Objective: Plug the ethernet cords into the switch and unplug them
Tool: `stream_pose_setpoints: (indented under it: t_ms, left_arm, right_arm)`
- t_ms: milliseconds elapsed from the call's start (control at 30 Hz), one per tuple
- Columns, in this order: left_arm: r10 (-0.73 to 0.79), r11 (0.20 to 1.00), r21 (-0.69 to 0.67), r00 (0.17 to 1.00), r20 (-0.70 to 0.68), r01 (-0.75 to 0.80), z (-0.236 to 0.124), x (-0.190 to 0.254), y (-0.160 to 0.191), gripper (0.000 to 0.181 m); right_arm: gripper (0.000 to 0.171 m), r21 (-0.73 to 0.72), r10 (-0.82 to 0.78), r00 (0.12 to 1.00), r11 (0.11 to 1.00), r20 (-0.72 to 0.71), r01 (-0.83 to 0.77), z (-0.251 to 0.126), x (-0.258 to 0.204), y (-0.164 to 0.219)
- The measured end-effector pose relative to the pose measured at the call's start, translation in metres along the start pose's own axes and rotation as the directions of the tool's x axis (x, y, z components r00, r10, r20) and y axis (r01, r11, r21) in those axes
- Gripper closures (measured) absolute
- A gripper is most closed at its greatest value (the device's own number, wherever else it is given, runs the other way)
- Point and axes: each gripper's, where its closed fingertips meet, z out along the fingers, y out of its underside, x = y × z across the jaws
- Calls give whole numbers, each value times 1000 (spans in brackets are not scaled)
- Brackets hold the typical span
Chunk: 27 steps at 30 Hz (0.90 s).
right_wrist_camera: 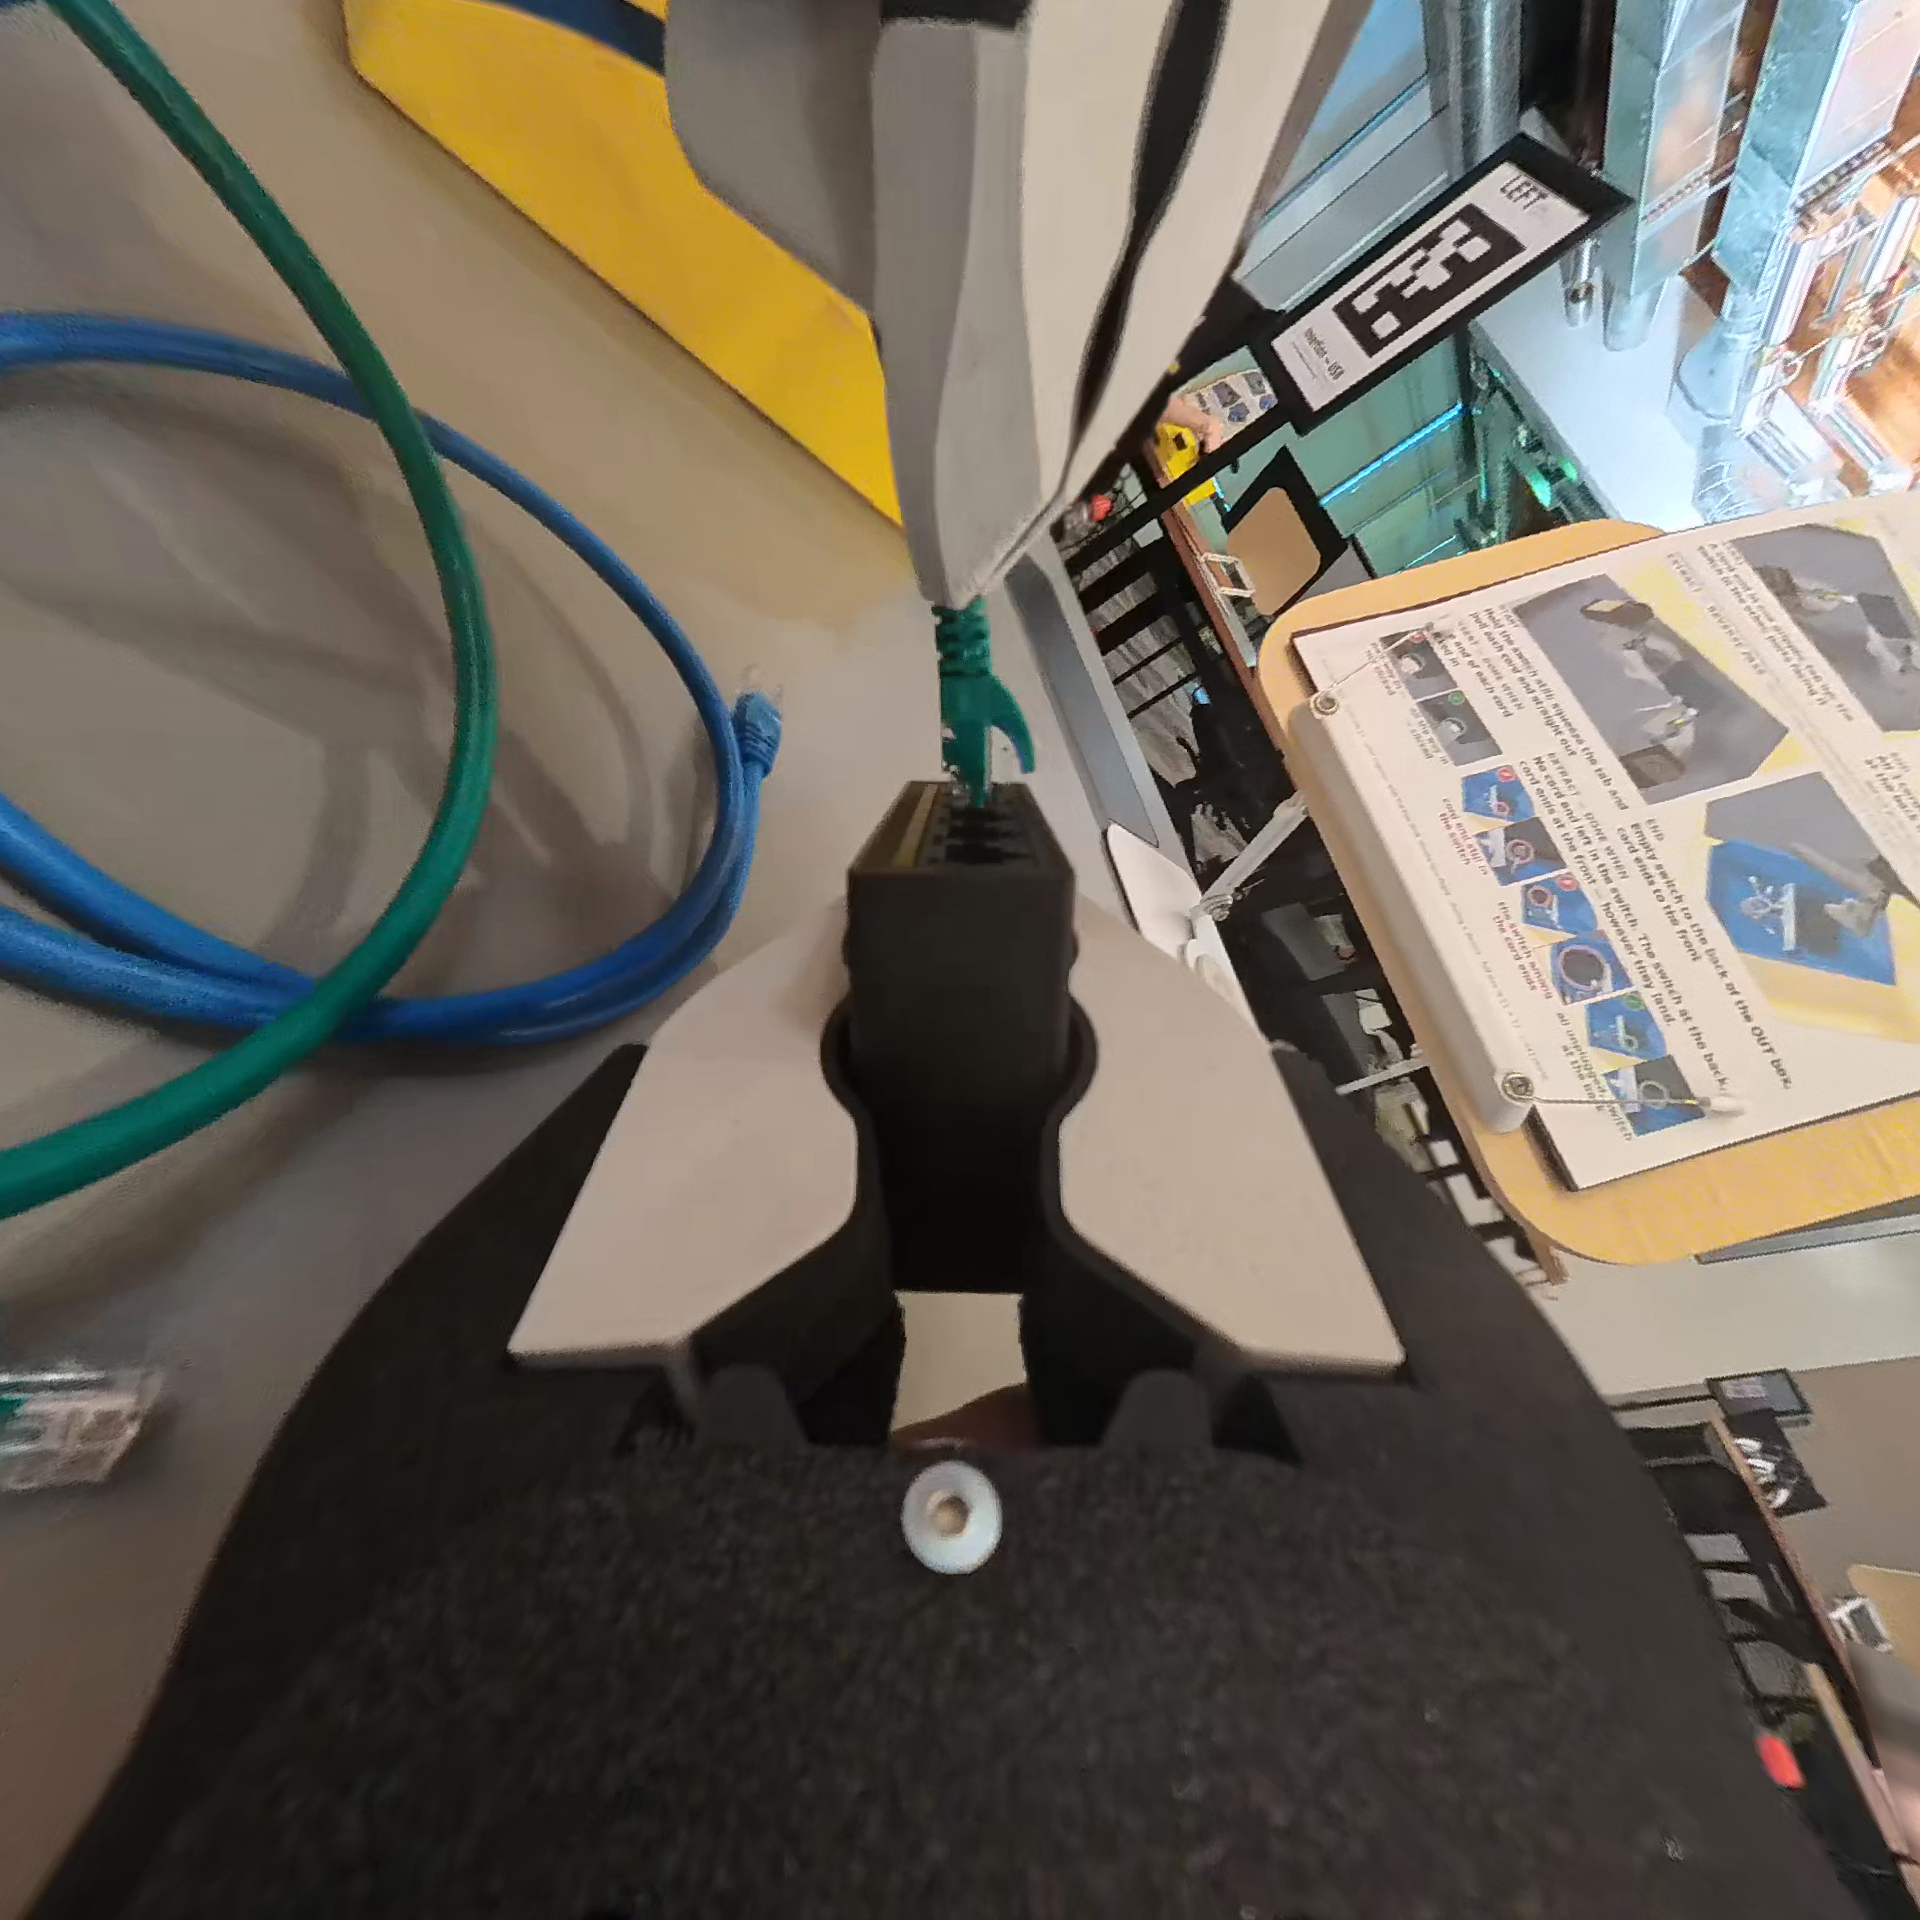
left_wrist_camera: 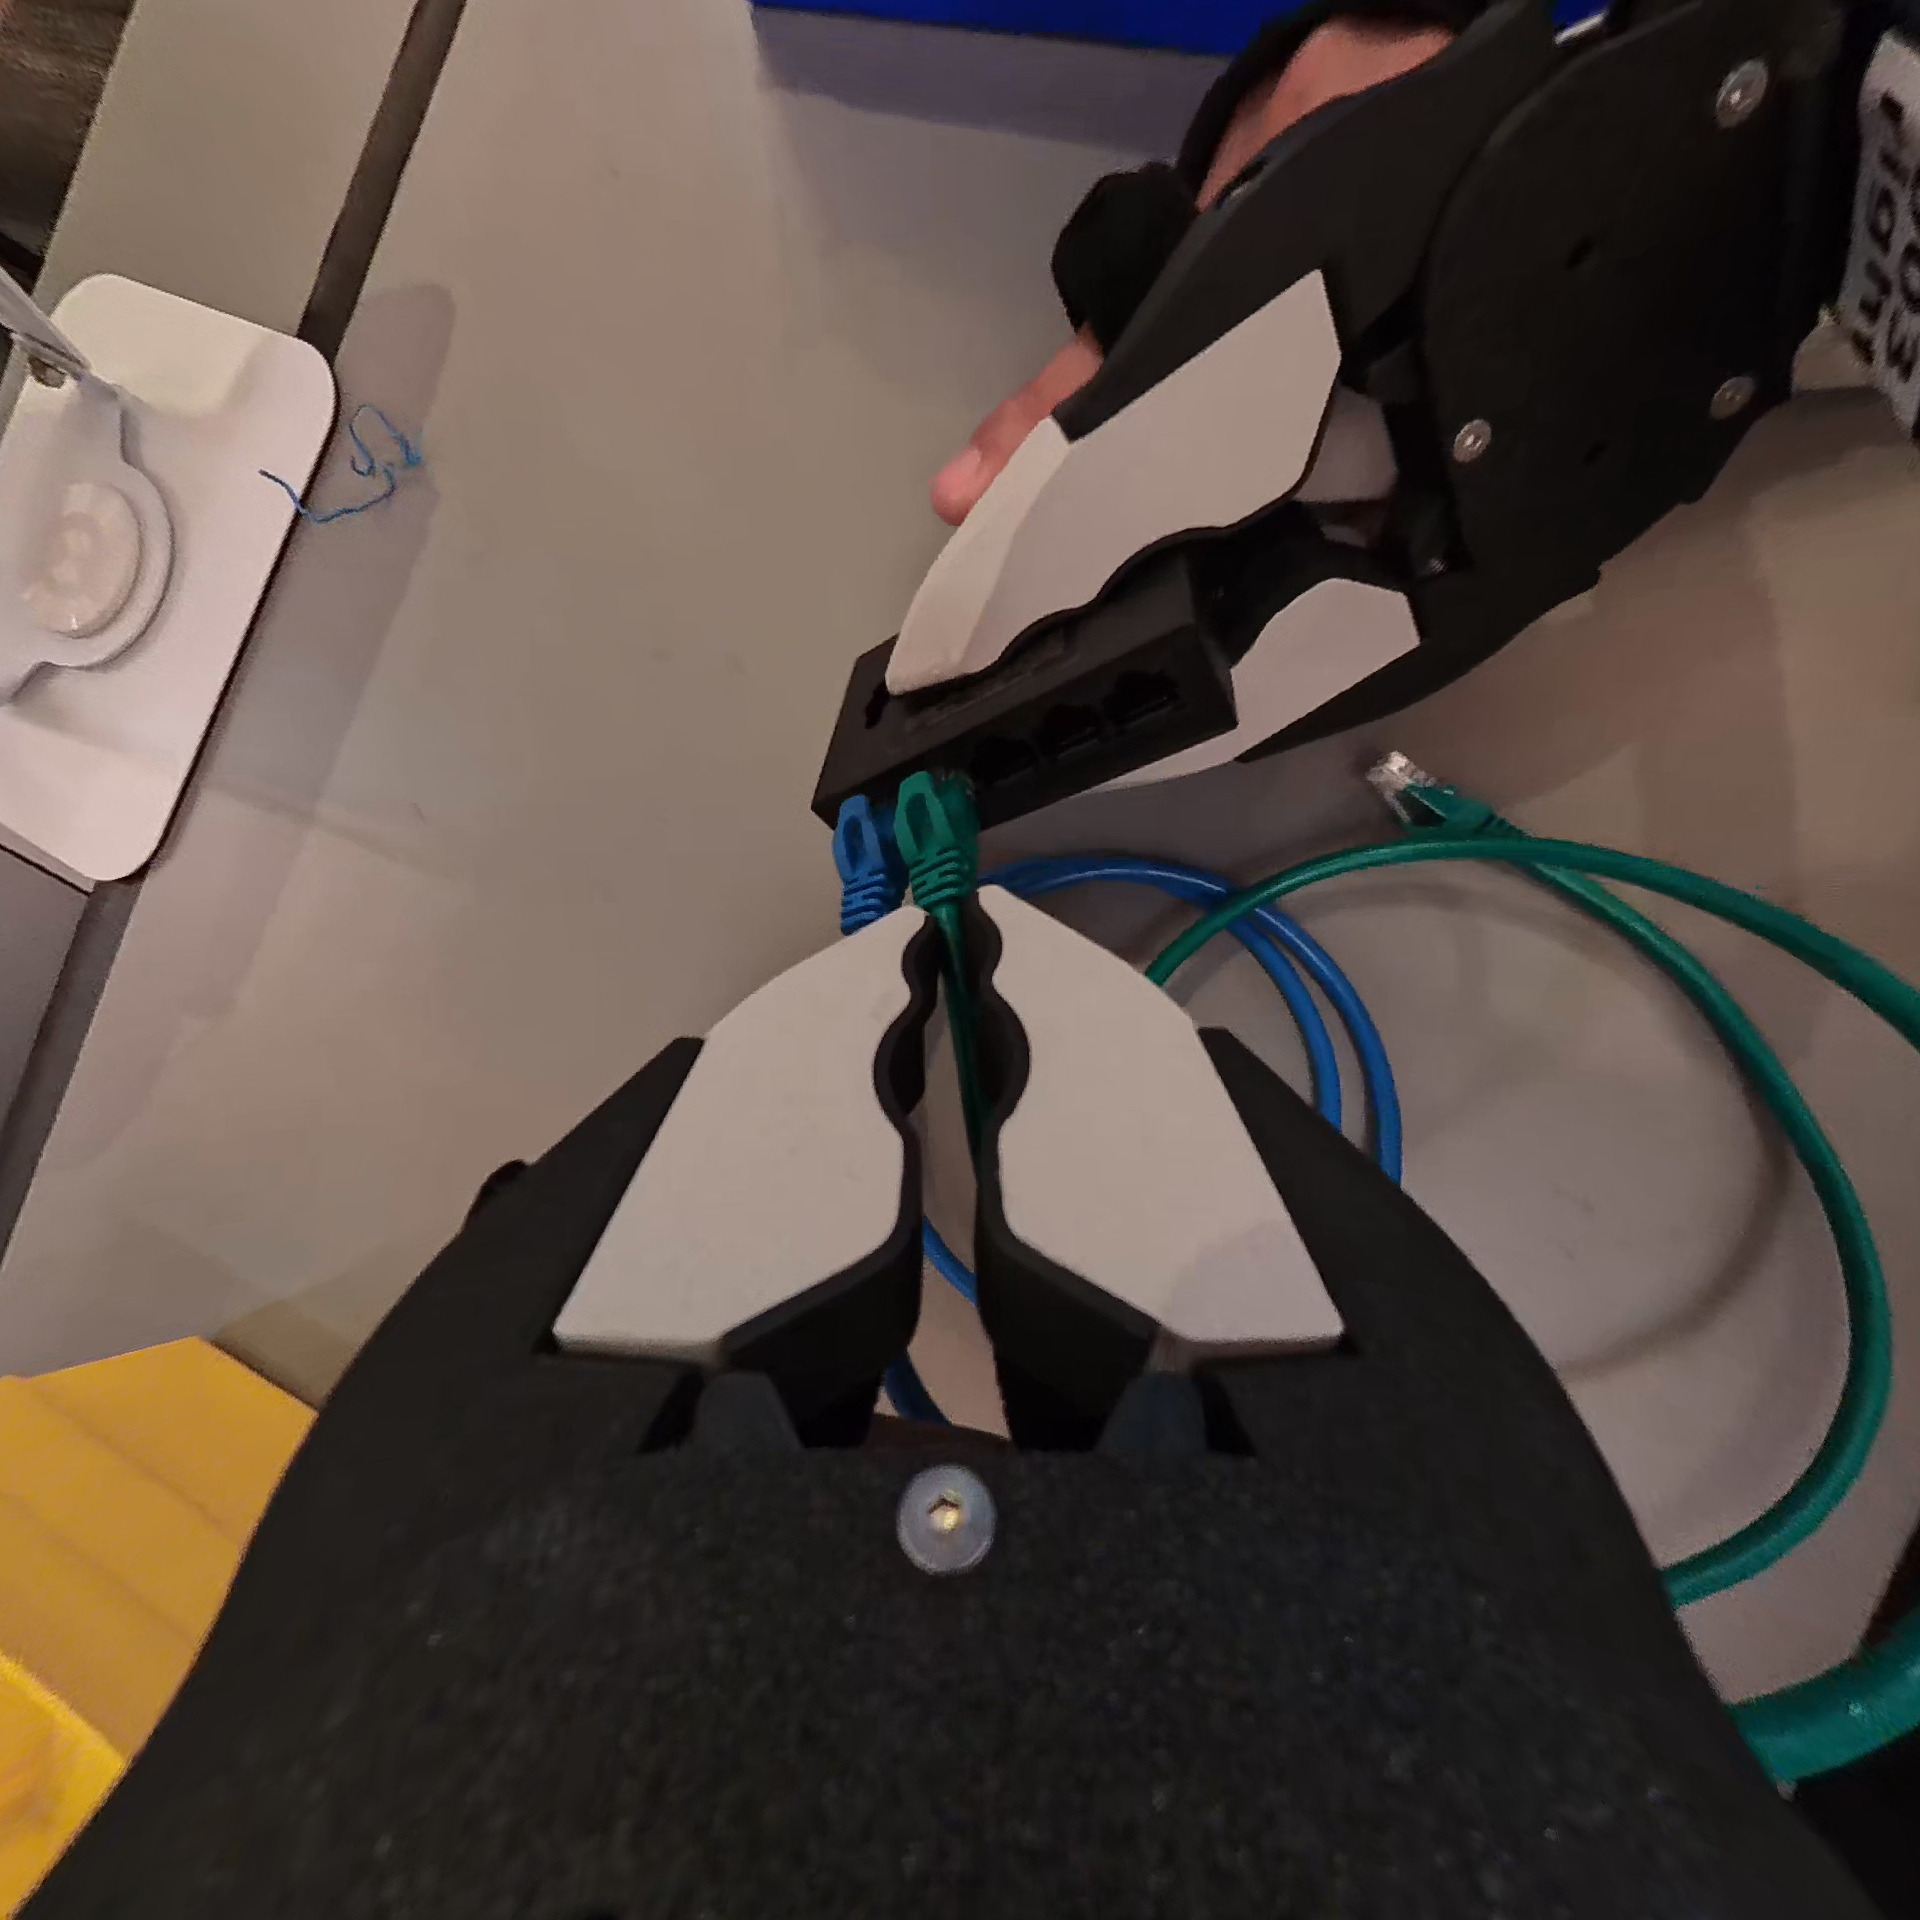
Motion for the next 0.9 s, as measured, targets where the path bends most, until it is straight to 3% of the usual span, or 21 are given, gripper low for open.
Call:
stream_pose_setpoints:
  t_ms: [300, 367, 500, 667, 900]
  left_arm:
    - [-8, 998, -55, 998, 63, 11, 17, -6, 11, 178]
    - [-13, 998, -67, 998, 68, 18, 18, -7, 13, 177]
    - [-74, 997, -1, 996, -51, 74, 4, 4, 7, 178]
    - [-106, 994, 12, 987, -122, 109, -11, 12, -1, 178]
    - [-167, 986, -20, 968, -186, 166, -10, 21, 1, 178]
  right_arm:
    - [143, 4, -54, 999, 999, 5, 54, 0, -6, -6]
    - [142, -27, 7, 999, 1000, 42, -6, 3, -8, 1]
    - [141, -109, 37, 995, 994, 96, -27, 5, -9, 13]
    - [135, -56, 53, 989, 997, 135, -46, -4, -9, -5]
    - [119, -127, -49, 985, 989, 164, 71, 1, -23, 6]
